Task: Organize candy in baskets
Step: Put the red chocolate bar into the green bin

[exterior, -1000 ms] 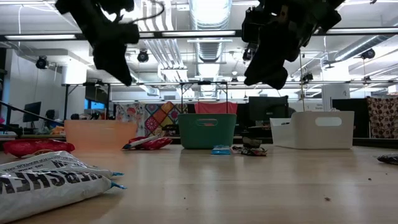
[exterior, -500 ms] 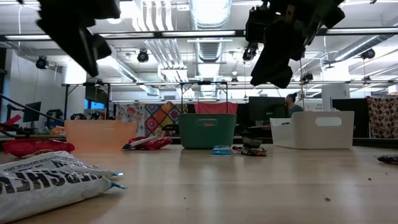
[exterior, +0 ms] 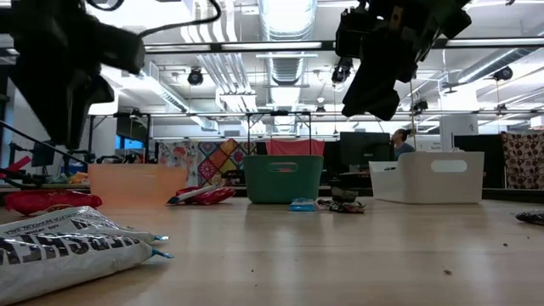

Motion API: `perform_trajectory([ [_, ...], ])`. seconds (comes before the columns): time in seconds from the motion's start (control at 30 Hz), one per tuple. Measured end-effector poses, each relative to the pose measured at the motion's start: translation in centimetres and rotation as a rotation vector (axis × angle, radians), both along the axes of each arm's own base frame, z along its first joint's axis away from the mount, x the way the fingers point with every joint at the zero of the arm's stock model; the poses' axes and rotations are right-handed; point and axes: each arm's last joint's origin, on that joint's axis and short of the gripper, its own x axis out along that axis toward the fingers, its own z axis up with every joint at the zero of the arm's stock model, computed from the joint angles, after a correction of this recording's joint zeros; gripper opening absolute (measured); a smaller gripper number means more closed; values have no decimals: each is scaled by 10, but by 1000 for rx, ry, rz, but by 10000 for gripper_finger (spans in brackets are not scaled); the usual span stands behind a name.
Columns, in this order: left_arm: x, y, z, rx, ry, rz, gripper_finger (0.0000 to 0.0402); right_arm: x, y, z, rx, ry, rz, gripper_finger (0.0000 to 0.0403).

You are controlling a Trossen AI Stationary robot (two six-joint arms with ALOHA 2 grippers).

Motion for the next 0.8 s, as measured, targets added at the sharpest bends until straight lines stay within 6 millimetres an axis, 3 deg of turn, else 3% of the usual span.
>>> perform_trajectory([
  [0.4, 13, -3, -42, 132, 198, 23, 204, 0, 0, 0, -1, 0, 0, 82],
  [0.63, 19, -5, -68, 190, 302, 21, 199, 0, 0, 0, -3, -1, 2, 82],
  [0.8, 21, -6, -74, 202, 322, 10, 180, 0, 0, 0, -3, -1, 1, 82],
])
